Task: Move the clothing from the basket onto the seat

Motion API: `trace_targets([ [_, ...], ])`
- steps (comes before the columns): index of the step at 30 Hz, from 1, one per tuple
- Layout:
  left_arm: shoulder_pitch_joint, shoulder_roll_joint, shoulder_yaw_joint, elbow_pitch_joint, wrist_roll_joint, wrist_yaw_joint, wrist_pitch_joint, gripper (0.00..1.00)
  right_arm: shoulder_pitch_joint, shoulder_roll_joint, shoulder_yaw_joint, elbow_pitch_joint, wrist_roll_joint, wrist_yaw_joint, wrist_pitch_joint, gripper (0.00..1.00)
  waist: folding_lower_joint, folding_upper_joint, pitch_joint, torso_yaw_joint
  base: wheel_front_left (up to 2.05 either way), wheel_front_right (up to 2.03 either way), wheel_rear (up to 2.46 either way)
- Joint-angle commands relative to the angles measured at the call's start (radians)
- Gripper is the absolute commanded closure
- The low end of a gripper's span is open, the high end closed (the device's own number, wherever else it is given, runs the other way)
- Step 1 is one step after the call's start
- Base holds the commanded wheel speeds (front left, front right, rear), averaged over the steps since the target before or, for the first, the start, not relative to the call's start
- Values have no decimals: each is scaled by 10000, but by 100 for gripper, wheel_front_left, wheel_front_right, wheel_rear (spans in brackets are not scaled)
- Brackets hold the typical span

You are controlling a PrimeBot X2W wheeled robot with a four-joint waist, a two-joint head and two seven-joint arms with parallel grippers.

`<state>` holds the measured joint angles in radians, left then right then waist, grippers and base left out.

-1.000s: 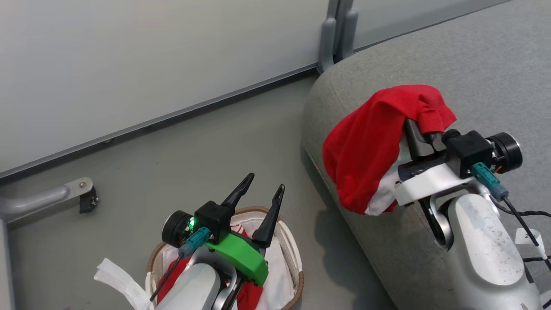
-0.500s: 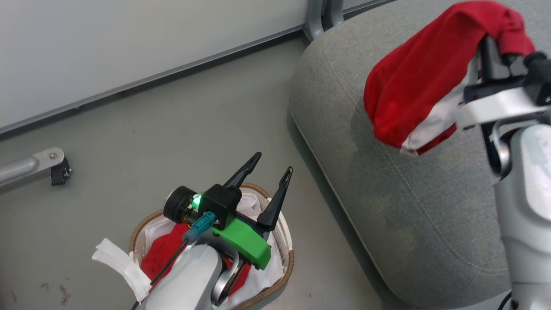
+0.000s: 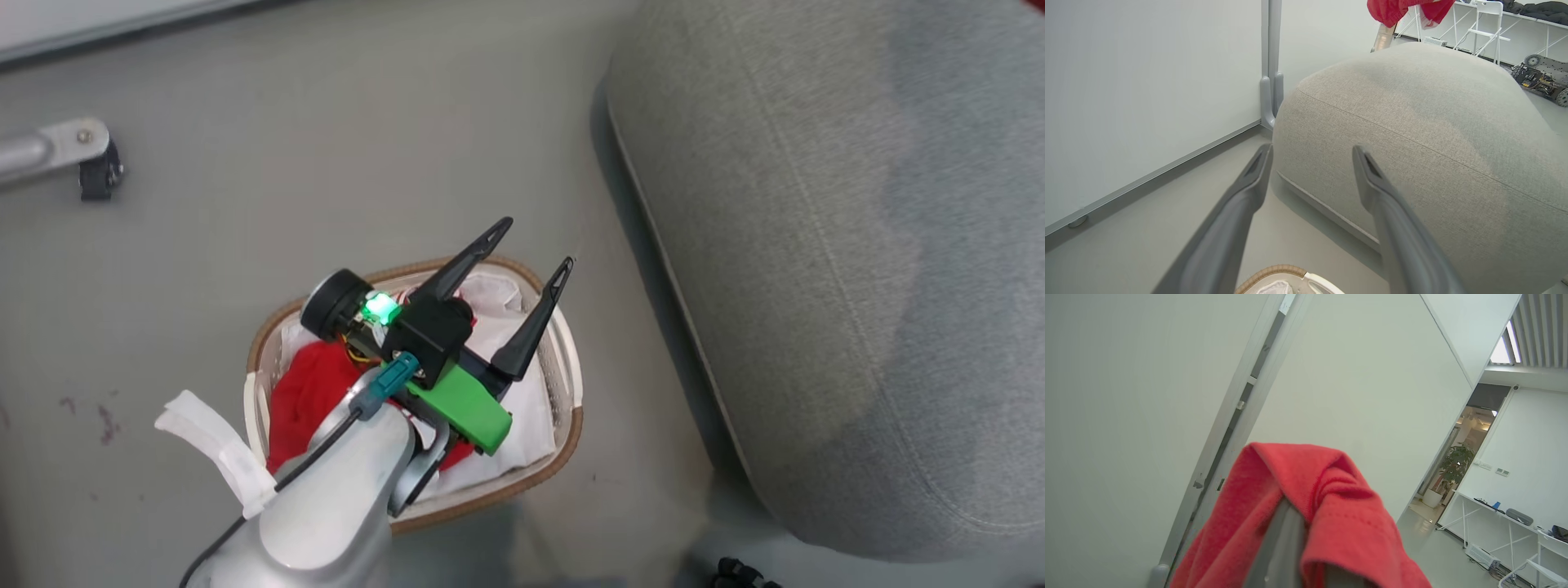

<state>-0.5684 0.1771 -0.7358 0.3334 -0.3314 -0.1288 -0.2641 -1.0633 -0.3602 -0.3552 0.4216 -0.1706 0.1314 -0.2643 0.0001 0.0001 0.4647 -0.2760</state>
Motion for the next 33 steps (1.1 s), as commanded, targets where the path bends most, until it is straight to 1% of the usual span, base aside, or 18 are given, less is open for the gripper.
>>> trace_targets([
  [1, -274, 113, 62, -94, 117, -33, -6, 0, -143, -125, -219, 209, -296, -14, -3, 100, -1, -1, 1197, 688, 0, 0, 0],
  [5, -497, 313, 176, -244, 341, -32, -6, 0, -187, -90, -460, 600, -937, -14, -3, 100, -1, -1, 1837, 742, 0, 0, 0],
  [9, -675, 376, 160, -276, 575, -34, -6, 0, 381, 378, -863, 832, -1138, -14, -3, 100, -1, -1, 2256, 703, 0, 0, 0],
  [16, -586, 424, 201, -217, 680, -32, -6, 0, 1397, 1102, -1398, 1378, -1198, -14, -3, 100, -1, -1, 2396, 550, 0, 0, 0],
  [19, -474, 434, 240, -190, 690, -34, -6, 0, 1735, 1303, -1682, 1566, -1171, -14, -3, 100, -1, -1, 2364, 449, 0, 0, 0],
  [20, -420, 446, 249, -167, 678, -34, -6, 0, 1871, 1390, -1751, 1675, -1218, -14, -3, 98, -1, -1, 2339, 407, 0, 0, 0],
  [21, -376, 458, 258, -151, 671, -34, -6, 0, 1982, 1462, -1759, 1774, -1253, -14, -3, 95, -1, -1, 2310, 376, 0, 0, 0],
  [22, -331, 464, 265, -138, 658, -34, -6, 0, 2078, 1516, -1758, 1871, -1283, -14, -3, 86, -1, -1, 2272, 347, 0, 0, 0],
  [23, -301, 469, 276, -121, 644, -32, -5, 0, 2152, 1522, -1745, 1942, -1309, -14, -3, 81, -1, -1, 2236, 325, 0, 0, 0],
  [24, -274, 471, 288, -100, 622, -34, -5, 0, 2259, 1544, -1697, 2003, -1314, -14, -3, 64, -1, -1, 2188, 298, 0, 0, 0],
  [26, -180, 453, 329, -53, 575, -34, -5, 0, 2513, 1601, -1649, 2118, -1406, -14, -3, 0, -1, -1, 2069, 239, 0, 0, 0],
  [33, 107, 313, 457, 78, 462, -34, -5, 0, 3439, 1939, -1332, 1942, -1286, -14, -3, 0, -1, -1, 1440, 114, 0, 0, 0],
])
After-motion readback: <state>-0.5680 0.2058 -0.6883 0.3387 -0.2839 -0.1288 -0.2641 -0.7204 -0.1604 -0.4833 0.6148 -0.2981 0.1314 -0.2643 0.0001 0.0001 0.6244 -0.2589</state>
